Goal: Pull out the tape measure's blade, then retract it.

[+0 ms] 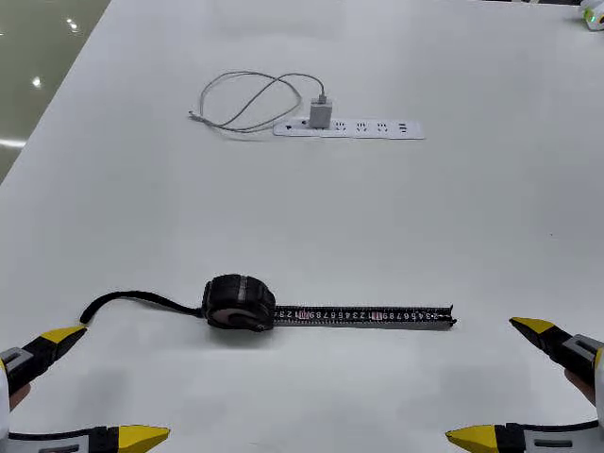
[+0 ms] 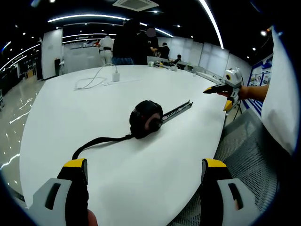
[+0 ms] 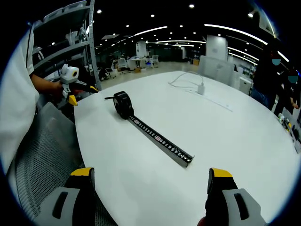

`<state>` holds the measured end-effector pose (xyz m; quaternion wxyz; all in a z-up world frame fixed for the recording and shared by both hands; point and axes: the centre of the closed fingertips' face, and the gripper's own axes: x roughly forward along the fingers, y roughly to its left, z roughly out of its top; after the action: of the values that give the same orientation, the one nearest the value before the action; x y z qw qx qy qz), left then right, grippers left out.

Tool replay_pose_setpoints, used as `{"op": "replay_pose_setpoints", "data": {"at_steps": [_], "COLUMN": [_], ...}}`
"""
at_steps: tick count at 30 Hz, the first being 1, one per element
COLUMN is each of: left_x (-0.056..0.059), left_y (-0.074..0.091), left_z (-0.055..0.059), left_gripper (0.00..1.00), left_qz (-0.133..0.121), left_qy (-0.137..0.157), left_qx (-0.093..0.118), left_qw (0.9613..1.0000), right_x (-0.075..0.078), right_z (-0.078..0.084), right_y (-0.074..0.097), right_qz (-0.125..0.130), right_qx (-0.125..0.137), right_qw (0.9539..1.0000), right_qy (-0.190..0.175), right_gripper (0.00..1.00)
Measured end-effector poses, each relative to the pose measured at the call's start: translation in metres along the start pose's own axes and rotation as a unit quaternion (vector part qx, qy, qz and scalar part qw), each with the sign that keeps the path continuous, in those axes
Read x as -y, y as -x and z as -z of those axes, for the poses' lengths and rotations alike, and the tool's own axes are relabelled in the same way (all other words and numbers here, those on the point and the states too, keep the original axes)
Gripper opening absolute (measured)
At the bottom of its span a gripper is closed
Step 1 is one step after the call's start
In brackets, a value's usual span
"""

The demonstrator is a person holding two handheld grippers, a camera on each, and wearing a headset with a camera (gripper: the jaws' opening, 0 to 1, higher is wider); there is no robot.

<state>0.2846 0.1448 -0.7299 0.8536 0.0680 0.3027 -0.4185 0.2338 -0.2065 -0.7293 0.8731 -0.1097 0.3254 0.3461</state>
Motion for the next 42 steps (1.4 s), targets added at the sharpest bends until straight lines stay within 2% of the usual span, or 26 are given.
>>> {"op": "replay_pose_setpoints", "data": {"at_steps": [16, 29, 42], "left_x": [-0.0021, 0.0031, 0.0032], "left_y": [0.0026, -0.0007, -0.0016], "left_z": [-0.0018, -0.0048, -0.0070], "left_gripper": [0.99, 0.99, 0.99], "left_qz": [-0.003, 0.002, 0.003], "left_qy": [0.001, 0.007, 0.010], "left_qx": [0.003, 0.005, 0.009], "left_qw": [1.0000, 1.0000, 0.9999], "right_x": [-0.0046, -0.0047, -0.0041], "right_z": [-0.0013, -0.0023, -0.0035], "right_y": [-0.0008, -0.0003, -0.0010], "right_qz": [-0.006, -0.008, -0.007], "right_qx": [0.002, 0.007, 0.005], "right_qw": [1.0000, 0.9999, 0.9999], "right_qy": [-0.003, -0.009, -0.008], "right_gripper": [0.99, 0.99, 0.99]}}
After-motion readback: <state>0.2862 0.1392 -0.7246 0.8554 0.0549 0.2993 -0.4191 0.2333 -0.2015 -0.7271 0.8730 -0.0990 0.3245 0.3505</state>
